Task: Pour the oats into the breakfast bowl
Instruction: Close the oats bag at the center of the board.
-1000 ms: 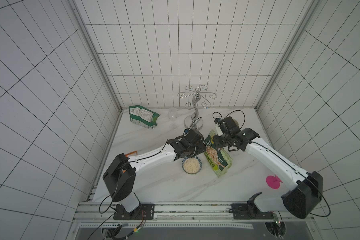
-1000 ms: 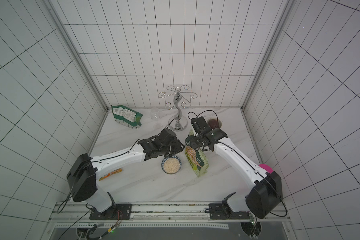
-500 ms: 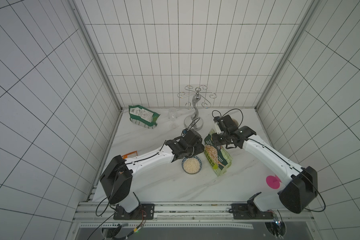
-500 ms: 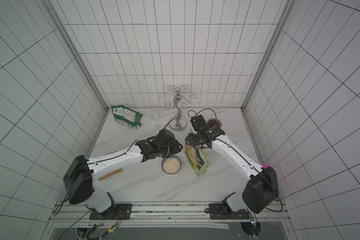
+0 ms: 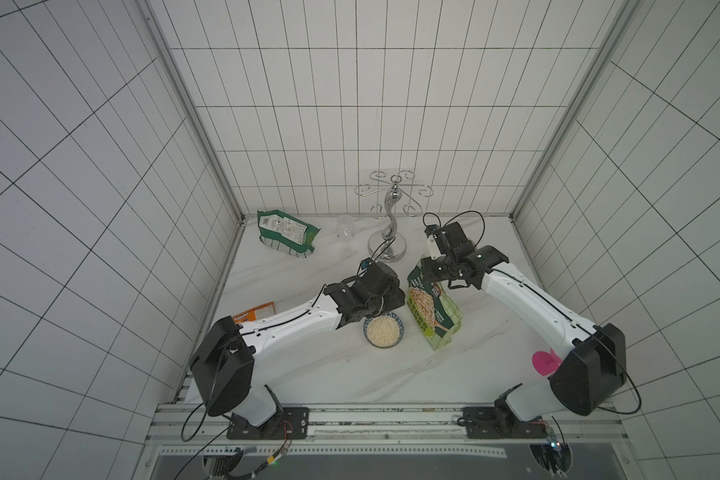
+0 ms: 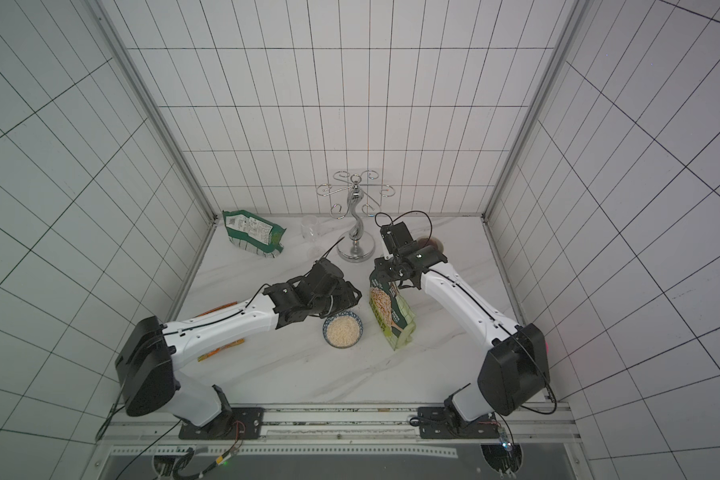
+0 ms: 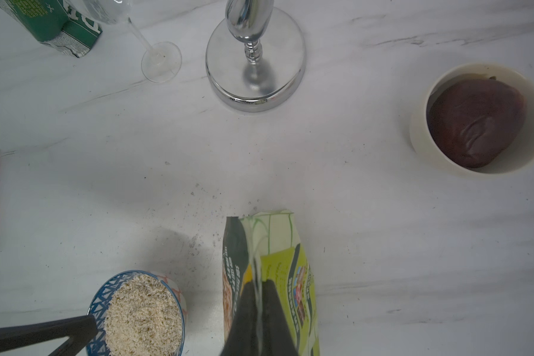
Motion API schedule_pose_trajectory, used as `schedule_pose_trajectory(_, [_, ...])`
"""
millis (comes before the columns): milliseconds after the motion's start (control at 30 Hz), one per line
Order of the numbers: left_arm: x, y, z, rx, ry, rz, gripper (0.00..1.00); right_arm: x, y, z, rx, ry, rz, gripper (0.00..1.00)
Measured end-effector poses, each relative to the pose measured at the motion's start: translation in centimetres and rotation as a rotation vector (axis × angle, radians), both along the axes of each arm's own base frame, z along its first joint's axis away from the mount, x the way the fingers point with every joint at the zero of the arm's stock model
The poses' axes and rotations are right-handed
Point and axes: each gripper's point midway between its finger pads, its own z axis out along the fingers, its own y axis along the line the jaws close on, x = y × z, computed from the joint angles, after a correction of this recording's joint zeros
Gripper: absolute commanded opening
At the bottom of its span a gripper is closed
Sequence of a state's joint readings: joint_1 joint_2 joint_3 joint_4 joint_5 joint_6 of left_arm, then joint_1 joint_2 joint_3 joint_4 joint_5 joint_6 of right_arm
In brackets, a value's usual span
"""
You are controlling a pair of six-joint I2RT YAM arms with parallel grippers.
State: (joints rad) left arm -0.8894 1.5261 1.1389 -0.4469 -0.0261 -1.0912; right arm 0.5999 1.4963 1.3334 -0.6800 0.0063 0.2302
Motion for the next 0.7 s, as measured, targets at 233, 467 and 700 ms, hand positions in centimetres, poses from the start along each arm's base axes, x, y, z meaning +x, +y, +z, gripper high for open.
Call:
schedule_pose_trajectory(233, [-0.4, 0.6, 0.9, -0.018, -0.042, -0.019, 0.64, 1.5, 0.3, 0.4, 0.033, -0.019, -0.008, 0.0])
schedule_pose_trajectory(467, [-0.6, 1.6, 0.3, -0.006, -0.039, -0.012, 0.66, 1.9, 0.8, 0.3, 0.05, -0.015, 0.007, 0.0])
schedule_pose_trajectory(700, [-0.5, 2.2, 0.3, -0.002, -0.047, -0.011, 0.69, 1.2, 0.2, 0.6, 0.022, 0.008, 0.011, 0.38])
